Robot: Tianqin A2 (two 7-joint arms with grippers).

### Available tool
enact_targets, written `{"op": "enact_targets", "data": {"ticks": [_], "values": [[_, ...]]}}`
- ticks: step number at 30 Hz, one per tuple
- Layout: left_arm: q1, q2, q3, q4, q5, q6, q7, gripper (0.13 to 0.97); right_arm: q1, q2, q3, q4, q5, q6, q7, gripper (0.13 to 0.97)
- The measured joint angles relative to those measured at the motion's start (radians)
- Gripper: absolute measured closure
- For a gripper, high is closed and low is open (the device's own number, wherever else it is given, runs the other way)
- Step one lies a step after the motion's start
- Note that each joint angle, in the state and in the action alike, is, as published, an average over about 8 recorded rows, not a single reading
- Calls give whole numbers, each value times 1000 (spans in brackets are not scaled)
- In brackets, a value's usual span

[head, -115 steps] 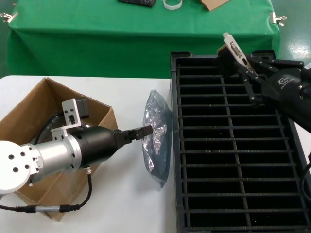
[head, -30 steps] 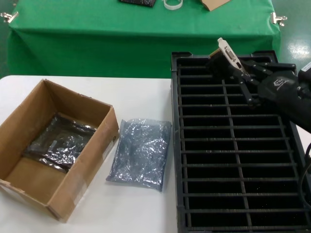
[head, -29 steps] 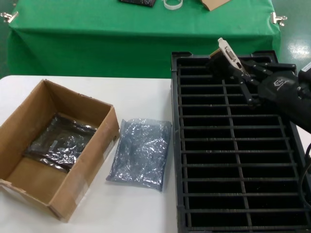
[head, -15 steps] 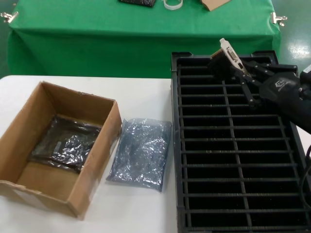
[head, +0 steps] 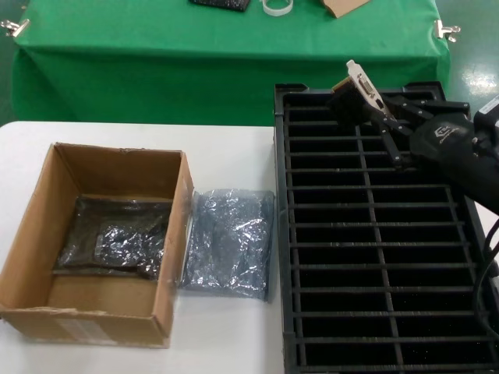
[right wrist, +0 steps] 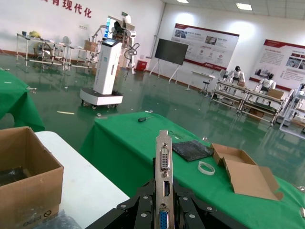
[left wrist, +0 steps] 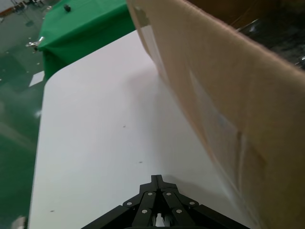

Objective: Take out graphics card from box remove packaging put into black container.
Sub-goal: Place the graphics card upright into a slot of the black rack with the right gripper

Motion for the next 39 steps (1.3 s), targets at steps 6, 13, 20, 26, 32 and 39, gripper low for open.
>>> {"op": "enact_targets", "data": {"ticks": [6,13,20,26,32,39], "values": [[30,-52,0,-120,-3,31,-31,959,12,0,-12,-20,19,6,-15,902],[51,-80,0,-200,-10,55,-51,959,14,1,-19,-24,21,13,-16,902],[51,-81,0,-211,8,52,-97,959,9,3,-20,-17,16,19,-9,902],[55,-86,0,-239,33,60,-152,959,2,7,-20,-9,14,23,-4,902],[40,-79,-9,-223,-27,84,-93,959,-6,12,-16,0,15,26,-2,902],[-73,-23,-76,-5,-196,63,107,959,-18,23,-9,13,19,28,3,902]]}}
